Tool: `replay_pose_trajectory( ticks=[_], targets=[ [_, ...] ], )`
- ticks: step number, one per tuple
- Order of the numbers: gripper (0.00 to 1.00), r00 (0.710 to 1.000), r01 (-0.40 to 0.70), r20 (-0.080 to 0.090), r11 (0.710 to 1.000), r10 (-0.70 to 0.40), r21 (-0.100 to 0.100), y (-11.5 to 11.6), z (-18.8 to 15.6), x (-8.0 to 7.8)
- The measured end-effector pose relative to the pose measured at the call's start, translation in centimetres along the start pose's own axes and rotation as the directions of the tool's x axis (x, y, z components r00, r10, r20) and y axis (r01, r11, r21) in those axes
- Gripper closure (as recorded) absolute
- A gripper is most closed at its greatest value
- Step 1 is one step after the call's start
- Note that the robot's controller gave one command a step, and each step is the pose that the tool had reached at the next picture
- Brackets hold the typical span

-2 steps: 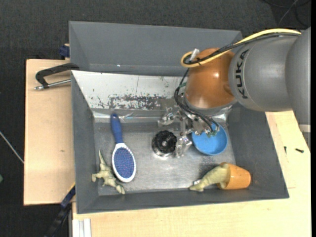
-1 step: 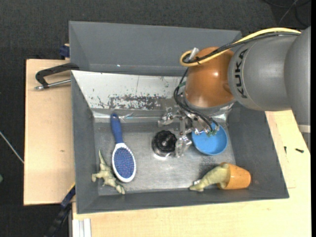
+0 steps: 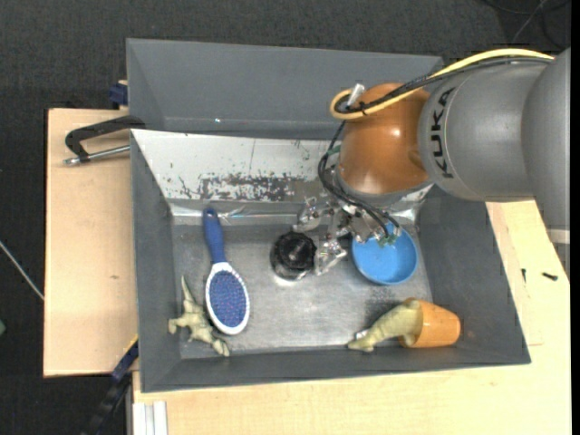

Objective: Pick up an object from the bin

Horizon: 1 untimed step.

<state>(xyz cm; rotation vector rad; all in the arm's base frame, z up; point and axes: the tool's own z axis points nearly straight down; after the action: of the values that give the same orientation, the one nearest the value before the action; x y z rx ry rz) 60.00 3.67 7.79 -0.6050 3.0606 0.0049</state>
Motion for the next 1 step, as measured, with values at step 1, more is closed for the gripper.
replay_pose_trajectory(
  ticks=[1],
  targets=[
    [1.00, 1.000, -0.001, -0.014, 1.000, 0.001, -0.001, 0.07, -0.22, -0.20]
  ],
)
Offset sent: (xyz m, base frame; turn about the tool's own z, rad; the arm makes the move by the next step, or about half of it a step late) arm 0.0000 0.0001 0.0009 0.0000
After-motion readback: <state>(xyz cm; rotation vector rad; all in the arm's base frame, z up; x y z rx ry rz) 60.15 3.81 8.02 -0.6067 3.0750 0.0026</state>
